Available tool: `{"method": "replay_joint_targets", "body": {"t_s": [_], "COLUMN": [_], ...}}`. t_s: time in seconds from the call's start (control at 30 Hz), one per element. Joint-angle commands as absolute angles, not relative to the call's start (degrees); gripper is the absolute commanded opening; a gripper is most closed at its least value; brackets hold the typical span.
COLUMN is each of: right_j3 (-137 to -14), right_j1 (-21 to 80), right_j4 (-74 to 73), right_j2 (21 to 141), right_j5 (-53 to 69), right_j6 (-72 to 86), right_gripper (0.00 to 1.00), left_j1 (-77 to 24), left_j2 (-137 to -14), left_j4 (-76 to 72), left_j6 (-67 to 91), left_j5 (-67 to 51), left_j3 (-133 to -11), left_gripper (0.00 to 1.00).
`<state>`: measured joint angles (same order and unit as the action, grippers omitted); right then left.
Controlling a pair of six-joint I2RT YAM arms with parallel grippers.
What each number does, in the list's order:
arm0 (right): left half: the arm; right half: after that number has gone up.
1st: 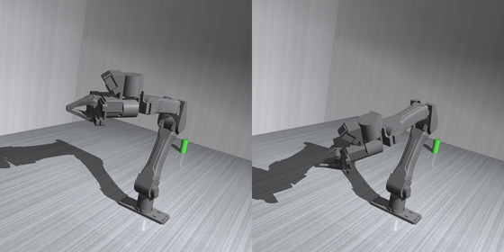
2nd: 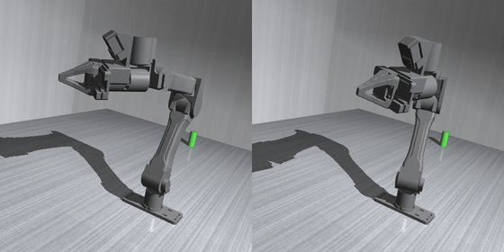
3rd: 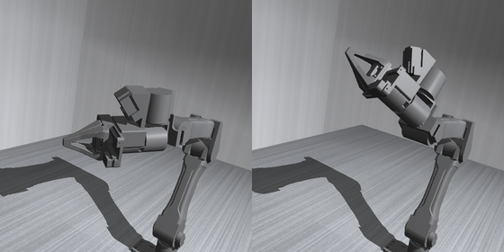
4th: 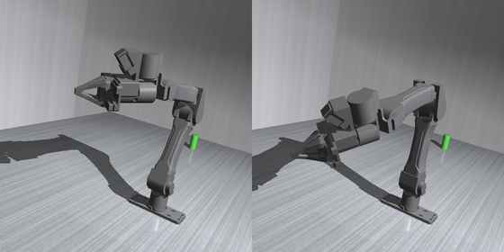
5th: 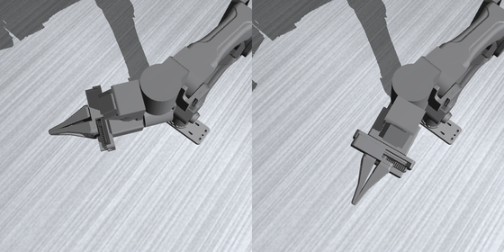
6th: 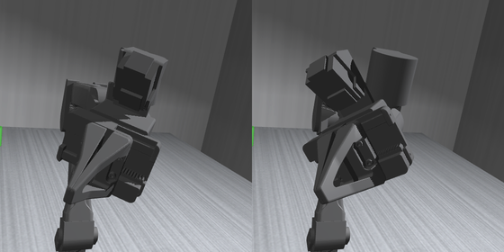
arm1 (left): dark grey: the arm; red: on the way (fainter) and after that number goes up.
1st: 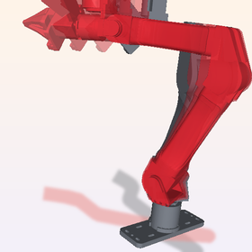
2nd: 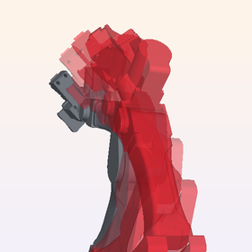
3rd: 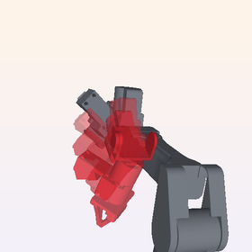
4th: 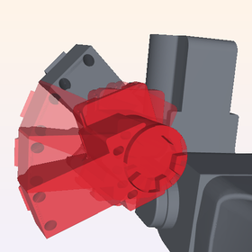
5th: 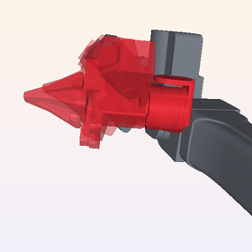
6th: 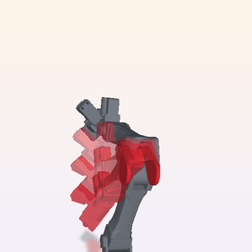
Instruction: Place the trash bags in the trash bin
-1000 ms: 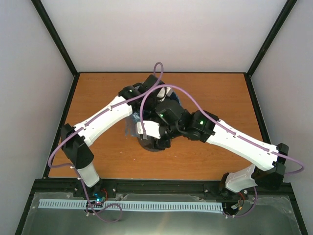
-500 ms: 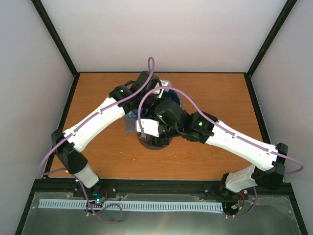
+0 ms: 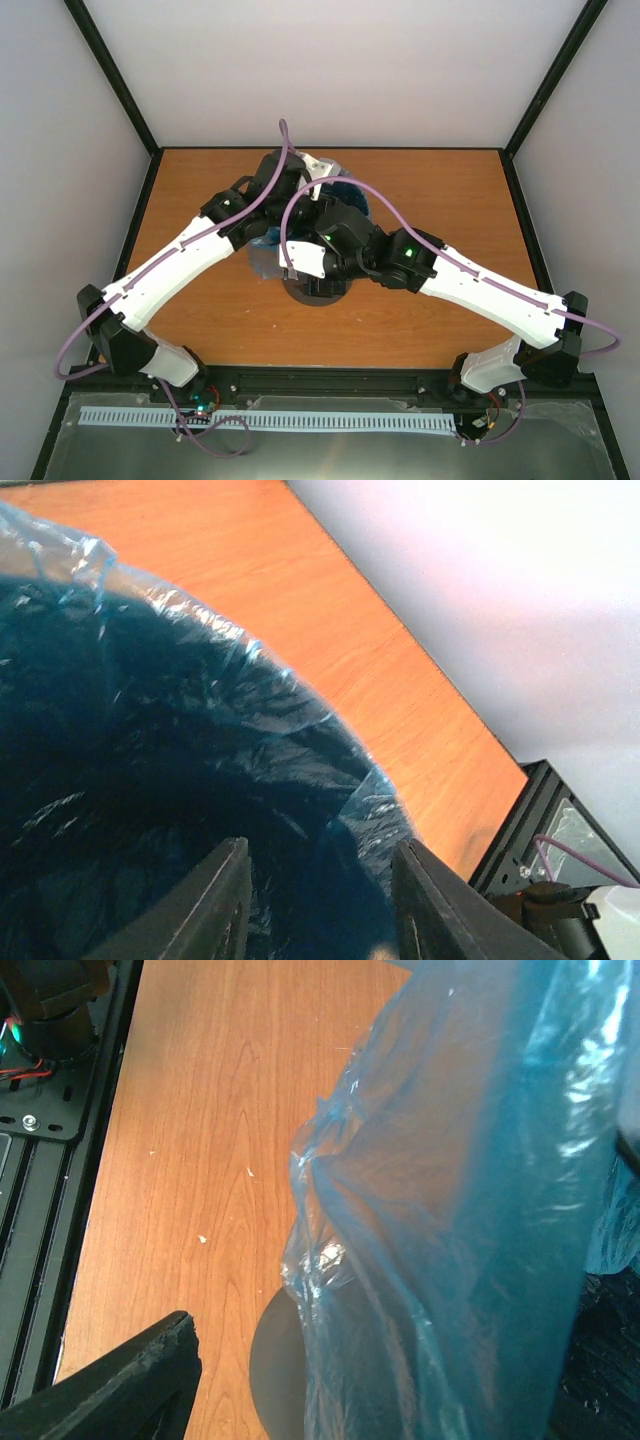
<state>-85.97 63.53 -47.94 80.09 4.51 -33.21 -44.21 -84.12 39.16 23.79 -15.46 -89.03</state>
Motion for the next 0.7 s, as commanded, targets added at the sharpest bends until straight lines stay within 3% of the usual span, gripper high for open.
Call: {"method": "replay_joint_targets", "body": {"t_s": [0.0, 0.07, 0.27, 0.67], "right_j3": [-86.93, -86.92, -88.08, -88.74], "right_j1": [63.81, 63.81, 63.81, 63.74], "right_j4": [-47.77, -47.56, -47.98, -48.29], "right_j2": [79.77, 79.62, 79.31, 77.72], "right_j5": [3.49, 3.52, 3.32, 0.92], "right_j6": [-32.57, -32.51, -32.58, -32.89], "right_gripper": [0.67, 0.67, 0.68, 0.72], "left_j1": [-44.69, -44.74, -44.72, -42.21], "left_j2": [-81.15, -80.14, -83.63, -89.59], "left_j4": [28.74, 22.41, 15.59, 8.92], "left_j6": [21.96, 21.43, 19.56, 14.52], "left_j5": [-18.24, -19.46, -21.54, -18.53], "left_j3": [-86.16, -83.38, -84.91, -92.78], "left_gripper": [0.40, 0.40, 0.56, 0.68]}}
